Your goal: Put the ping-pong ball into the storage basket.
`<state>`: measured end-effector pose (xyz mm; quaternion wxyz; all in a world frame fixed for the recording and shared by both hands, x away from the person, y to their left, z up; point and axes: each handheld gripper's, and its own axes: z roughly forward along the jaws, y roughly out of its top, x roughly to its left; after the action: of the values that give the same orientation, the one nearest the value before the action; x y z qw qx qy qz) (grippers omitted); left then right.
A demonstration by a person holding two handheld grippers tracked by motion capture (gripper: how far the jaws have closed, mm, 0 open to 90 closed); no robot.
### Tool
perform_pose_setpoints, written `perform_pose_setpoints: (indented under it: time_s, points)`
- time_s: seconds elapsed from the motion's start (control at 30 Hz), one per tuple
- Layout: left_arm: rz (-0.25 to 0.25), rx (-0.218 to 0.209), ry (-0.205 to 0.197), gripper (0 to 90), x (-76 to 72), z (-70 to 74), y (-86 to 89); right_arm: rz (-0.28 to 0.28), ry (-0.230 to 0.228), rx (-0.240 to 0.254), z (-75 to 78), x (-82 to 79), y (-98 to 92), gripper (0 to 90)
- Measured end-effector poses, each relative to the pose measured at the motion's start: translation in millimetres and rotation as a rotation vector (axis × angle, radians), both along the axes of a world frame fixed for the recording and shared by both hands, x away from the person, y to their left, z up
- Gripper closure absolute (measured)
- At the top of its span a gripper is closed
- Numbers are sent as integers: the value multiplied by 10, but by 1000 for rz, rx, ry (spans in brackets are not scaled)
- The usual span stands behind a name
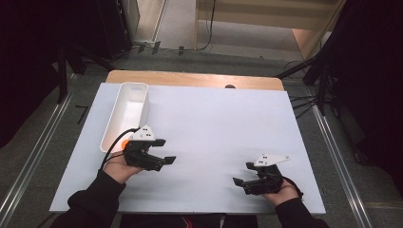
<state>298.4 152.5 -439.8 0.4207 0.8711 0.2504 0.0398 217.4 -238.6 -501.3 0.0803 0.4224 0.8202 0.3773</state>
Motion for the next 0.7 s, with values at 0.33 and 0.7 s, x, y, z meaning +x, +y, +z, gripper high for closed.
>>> perform_pose_setpoints:
  time_s: [0.33, 0.7]
  points:
    - [-21, 5, 6, 220, -73, -51, 51, 0, -3, -1, 2, 0, -2, 185]
    - [-55, 23, -9, 221, -146, -131, 105, 4, 2, -6, 0, -4, -3, 185]
